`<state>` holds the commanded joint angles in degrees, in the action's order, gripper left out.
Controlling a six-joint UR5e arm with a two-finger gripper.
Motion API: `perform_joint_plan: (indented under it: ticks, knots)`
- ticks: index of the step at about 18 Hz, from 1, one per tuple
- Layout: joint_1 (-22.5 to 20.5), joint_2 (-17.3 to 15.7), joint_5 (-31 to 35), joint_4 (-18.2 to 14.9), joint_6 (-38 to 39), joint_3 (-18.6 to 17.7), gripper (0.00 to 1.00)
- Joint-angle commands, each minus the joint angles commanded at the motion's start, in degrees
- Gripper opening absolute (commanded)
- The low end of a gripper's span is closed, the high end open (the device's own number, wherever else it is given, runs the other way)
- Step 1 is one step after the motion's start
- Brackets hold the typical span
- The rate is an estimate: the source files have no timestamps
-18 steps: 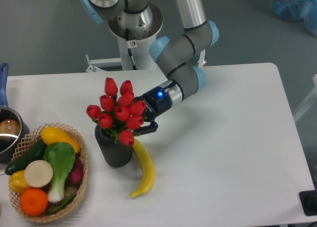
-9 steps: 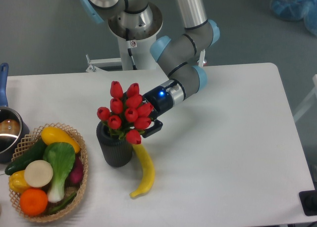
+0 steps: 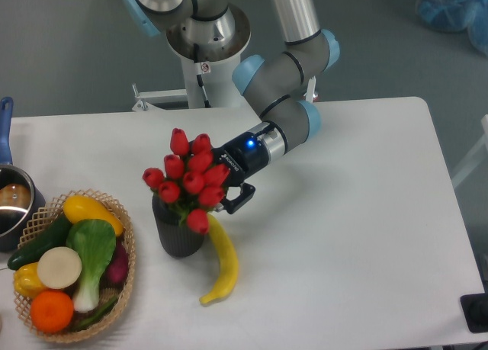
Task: Insert the flowers into the vase
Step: 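Open the gripper to release the tulips and pull back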
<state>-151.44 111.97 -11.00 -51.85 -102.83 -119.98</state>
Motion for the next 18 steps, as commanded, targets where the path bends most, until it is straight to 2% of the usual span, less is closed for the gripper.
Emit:
perform_joint_plan:
  ticks: [4, 15, 18]
  knots:
    - [-1.0, -0.7, 8.1, 0.0, 3.9, 3.7, 1.00]
    - [-2.2, -4.4, 12.5, -0.1, 10.2, 9.0, 1.00]
    - [-2.2, -4.7, 12.8, 0.0, 11.3, 9.2, 1.00]
